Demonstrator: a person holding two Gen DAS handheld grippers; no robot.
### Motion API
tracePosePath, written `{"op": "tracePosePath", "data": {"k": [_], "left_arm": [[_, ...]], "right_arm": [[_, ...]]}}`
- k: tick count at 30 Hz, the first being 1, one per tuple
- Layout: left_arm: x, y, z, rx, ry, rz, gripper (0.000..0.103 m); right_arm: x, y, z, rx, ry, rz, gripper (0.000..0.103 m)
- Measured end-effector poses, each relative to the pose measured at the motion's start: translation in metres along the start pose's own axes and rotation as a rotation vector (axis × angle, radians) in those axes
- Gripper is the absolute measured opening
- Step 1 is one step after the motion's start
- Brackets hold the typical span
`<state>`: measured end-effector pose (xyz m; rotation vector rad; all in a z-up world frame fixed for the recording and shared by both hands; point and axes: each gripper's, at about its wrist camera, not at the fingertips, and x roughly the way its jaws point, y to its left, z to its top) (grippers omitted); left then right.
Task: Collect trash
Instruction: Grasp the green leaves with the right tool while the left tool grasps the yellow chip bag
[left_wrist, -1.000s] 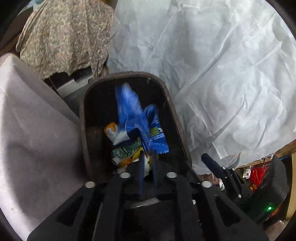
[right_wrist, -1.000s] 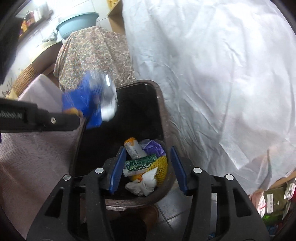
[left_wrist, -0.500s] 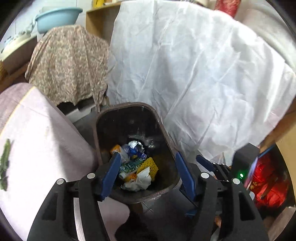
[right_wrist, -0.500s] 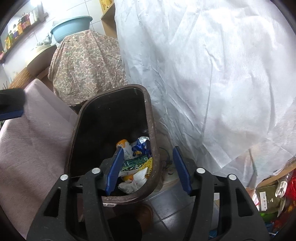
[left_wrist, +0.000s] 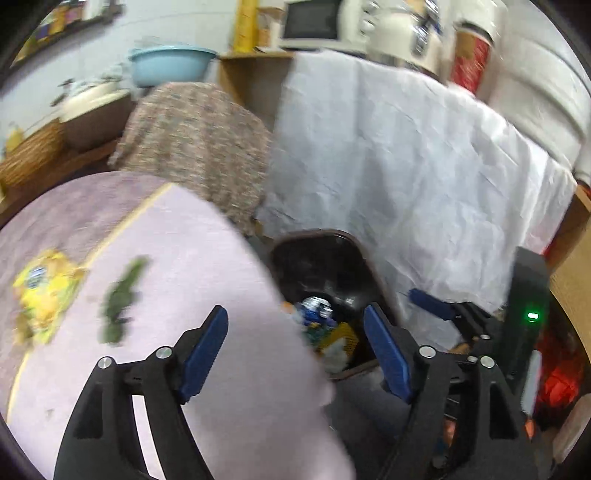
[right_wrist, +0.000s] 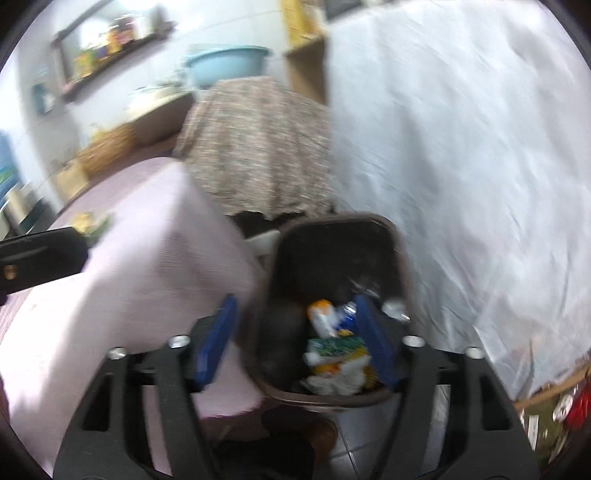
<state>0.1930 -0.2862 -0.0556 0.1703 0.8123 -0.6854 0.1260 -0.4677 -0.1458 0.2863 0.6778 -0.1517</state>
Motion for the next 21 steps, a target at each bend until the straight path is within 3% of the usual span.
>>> {"op": "tracePosePath", "data": {"k": [7, 12, 21], "left_arm": [[-0.035, 0.082, -0.020, -0.141, -0.035, 0.107, 0.079], [-0.056, 0.141, -0.039, -0.249, -0.041, 0.189, 0.079], [-0.079, 0.226, -0.070, -0.366, -0.040, 0.318, 0.078]], "right_arm": [[-0.005, 0.080, 0.018, -0.143, -0.014, 0.112, 0.081], [0.001, 0.125, 0.024, -0.226, 0.022, 0.170, 0.081], [0.031, 0.197, 0.035, -0.345, 0.112, 0.191, 0.081]]}}
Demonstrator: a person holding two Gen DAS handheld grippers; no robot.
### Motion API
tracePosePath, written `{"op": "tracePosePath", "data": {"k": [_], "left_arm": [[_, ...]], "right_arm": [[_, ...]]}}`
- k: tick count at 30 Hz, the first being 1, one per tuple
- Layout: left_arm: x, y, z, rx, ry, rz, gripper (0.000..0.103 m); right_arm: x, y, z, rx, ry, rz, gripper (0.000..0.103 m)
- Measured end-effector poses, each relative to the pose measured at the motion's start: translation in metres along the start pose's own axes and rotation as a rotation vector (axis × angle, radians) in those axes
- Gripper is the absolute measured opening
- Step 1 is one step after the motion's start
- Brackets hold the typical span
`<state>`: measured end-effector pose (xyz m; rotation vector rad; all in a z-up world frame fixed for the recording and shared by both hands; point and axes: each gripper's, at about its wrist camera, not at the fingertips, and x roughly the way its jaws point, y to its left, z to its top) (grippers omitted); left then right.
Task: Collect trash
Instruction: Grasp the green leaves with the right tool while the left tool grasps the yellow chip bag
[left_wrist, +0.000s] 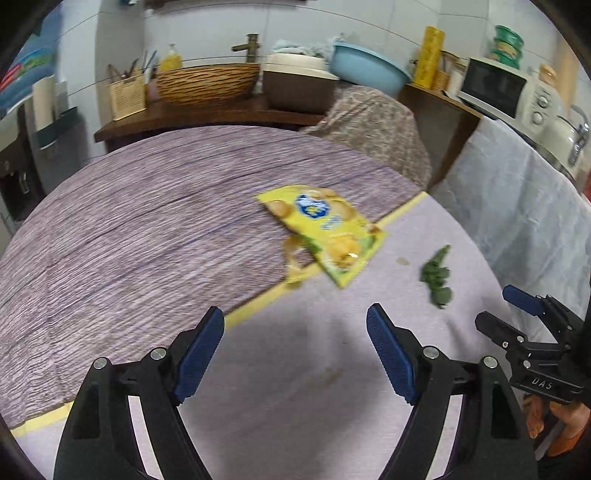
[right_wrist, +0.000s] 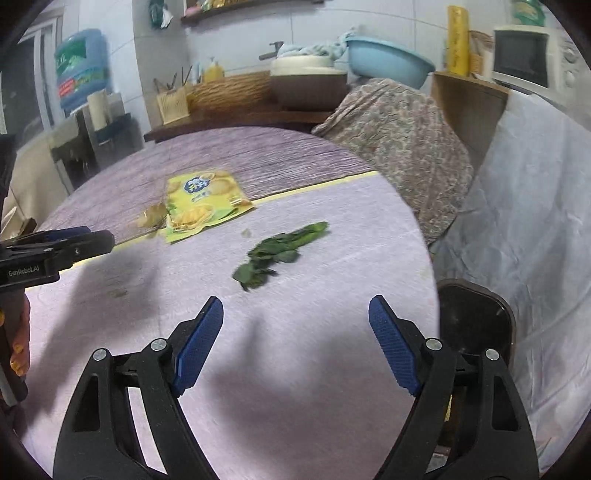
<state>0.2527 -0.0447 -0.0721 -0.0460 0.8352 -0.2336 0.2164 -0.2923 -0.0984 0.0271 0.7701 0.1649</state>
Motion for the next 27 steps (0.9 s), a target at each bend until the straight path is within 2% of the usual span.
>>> {"op": "tracePosePath", "data": {"k": [3, 6, 10, 13, 15, 17, 20, 22, 24, 27], "left_arm": [[0.005, 0.011, 0.000, -0.008, 0.008, 0.015, 0.077], [0.013, 0.016, 0.004, -0.003, 0.021, 0.024, 0.077], [0.023, 0.011, 0.009, 0.015, 0.034, 0.030, 0.075], [0.031, 0.007, 0.012, 0.022, 0.045, 0.026, 0.073], [0.036, 0.004, 0.014, 0.031, 0.055, 0.028, 0.071], [0.040, 0.003, 0.015, 0.033, 0.064, 0.033, 0.069], [0.045, 0.001, 0.018, 0.033, 0.078, 0.023, 0.066], [0.050, -0.003, 0.022, 0.054, 0.088, 0.036, 0.064], [0.054, -0.005, 0.025, 0.066, 0.099, 0.041, 0.054], [0.064, -0.010, 0.028, 0.100, 0.128, 0.053, 0.047]], "right_arm": [[0.017, 0.016, 0.010, -0.015, 0.032, 0.006, 0.081], [0.035, 0.029, 0.017, -0.036, 0.063, -0.043, 0.080], [0.052, 0.031, 0.017, -0.027, 0.109, -0.069, 0.063], [0.053, 0.027, 0.017, 0.000, 0.106, -0.068, 0.060], [0.052, 0.026, 0.017, 0.002, 0.104, -0.074, 0.051], [0.051, 0.023, 0.018, 0.006, 0.102, -0.075, 0.035], [0.052, 0.020, 0.019, 0.012, 0.101, -0.075, 0.021], [0.053, 0.018, 0.021, 0.018, 0.103, -0.070, 0.019], [0.053, 0.016, 0.021, 0.029, 0.105, -0.055, 0.017], [0.052, 0.015, 0.021, 0.029, 0.105, -0.047, 0.015]]}}
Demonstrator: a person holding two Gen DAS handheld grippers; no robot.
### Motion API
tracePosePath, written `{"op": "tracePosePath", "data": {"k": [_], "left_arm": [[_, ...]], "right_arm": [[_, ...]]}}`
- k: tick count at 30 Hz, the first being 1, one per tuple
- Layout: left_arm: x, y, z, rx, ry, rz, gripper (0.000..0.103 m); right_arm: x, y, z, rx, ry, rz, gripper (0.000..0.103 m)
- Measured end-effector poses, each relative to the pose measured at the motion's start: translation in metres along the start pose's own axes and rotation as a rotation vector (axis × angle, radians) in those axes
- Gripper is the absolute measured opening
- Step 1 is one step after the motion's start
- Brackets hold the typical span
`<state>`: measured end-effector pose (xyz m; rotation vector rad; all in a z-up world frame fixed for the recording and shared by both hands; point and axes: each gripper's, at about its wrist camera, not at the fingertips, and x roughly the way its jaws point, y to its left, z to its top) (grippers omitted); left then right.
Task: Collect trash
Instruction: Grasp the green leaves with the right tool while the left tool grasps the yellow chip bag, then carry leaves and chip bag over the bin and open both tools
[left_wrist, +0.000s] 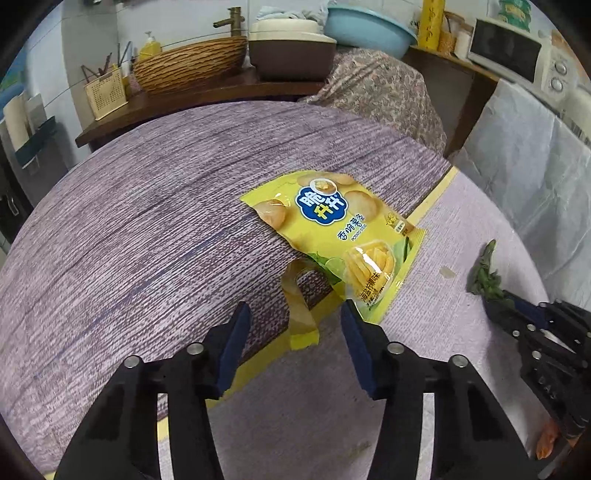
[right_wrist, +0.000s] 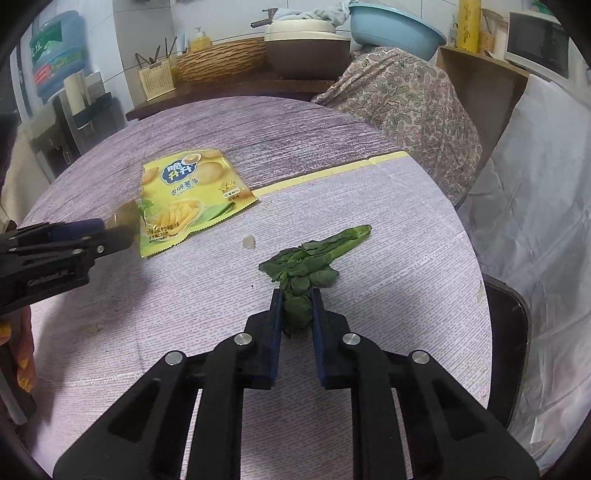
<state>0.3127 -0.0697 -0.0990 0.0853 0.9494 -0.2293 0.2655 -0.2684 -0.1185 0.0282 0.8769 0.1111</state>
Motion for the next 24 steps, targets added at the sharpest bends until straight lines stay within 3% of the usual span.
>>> {"op": "tracePosePath", "data": {"k": [4, 6, 14, 24], "left_arm": [[0.005, -0.006, 0.004, 0.050, -0.002, 0.034, 0.034], [0.004, -0.006, 0.005, 0.049, 0.004, 0.021, 0.013], [-0.009, -0.001, -0.004, -0.001, -0.018, -0.045, 0.013], [-0.061, 0.008, -0.022, -0.068, -0.140, -0.161, 0.013]], "right_arm": [[-0.001, 0.003, -0.003, -0.014, -0.004, 0.006, 0.015], [-0.001, 0.004, -0.004, -0.015, -0.007, 0.008, 0.015], [-0.003, 0.005, -0.006, -0.004, -0.014, 0.027, 0.013], [-0.026, 0.001, -0.016, -0.012, -0.085, 0.059, 0.012]]}}
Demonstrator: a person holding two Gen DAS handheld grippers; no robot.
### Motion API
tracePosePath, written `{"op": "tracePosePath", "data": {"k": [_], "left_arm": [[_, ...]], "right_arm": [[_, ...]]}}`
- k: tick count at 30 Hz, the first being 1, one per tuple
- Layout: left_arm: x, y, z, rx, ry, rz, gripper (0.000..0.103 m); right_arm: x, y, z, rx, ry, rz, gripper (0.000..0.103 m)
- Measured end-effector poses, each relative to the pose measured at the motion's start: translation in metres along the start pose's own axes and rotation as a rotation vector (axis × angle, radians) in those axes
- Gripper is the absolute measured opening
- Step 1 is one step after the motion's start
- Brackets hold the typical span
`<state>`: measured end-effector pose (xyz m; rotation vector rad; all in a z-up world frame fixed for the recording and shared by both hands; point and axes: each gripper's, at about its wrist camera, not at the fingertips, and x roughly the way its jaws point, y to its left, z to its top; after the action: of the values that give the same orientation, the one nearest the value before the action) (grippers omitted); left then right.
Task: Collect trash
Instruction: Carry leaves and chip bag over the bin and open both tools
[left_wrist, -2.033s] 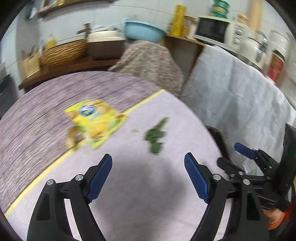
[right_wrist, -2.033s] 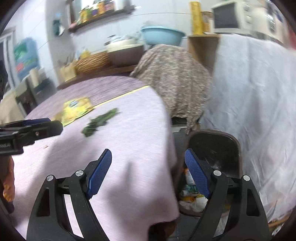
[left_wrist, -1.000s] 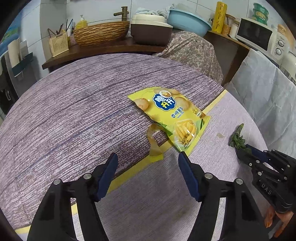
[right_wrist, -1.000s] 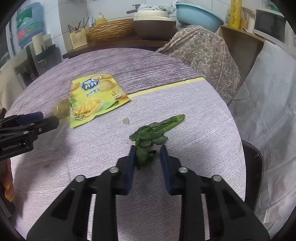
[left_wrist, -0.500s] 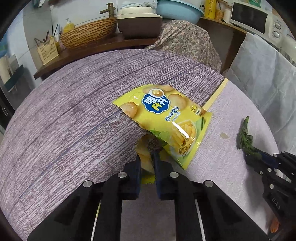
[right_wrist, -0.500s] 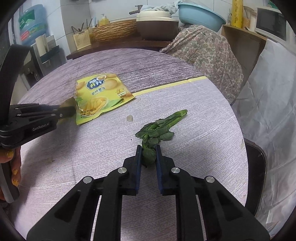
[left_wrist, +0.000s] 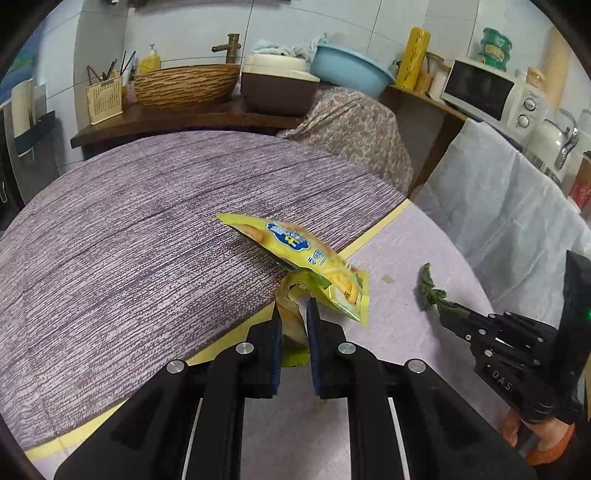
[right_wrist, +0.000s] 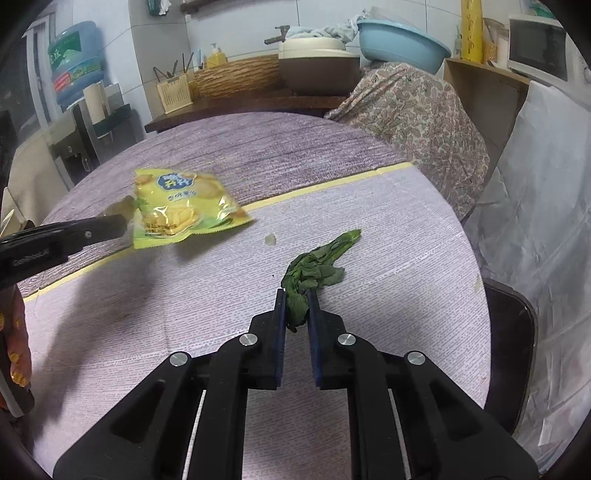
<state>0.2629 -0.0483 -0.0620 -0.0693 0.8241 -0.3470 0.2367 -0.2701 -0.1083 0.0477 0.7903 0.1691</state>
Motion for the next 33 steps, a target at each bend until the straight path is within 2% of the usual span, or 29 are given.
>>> {"op": "tracePosePath", "data": {"k": [8, 18, 26, 33], "left_arm": [[-0.034, -0.019, -0.005, 0.025, -0.071, -0.038, 0.013], [-0.066, -0.073, -0.002, 0.094, -0.148, -0.129, 0.013], [-0.063, -0.128, 0.002, 0.156, -0.159, -0.195, 0.013], [-0.047, -0.192, 0.010, 0.222, -0.143, -0.271, 0.013]], "right_arm": [[-0.031, -0.005, -0.014, 0.016, -0.056, 0.048, 0.011], [-0.081, -0.025, -0.030, 0.052, -0.144, 0.053, 0.011], [-0.113, -0.065, -0.043, 0.116, -0.194, -0.001, 0.011], [-0.136, -0.128, -0.054, 0.215, -0.222, -0.113, 0.011]]}}
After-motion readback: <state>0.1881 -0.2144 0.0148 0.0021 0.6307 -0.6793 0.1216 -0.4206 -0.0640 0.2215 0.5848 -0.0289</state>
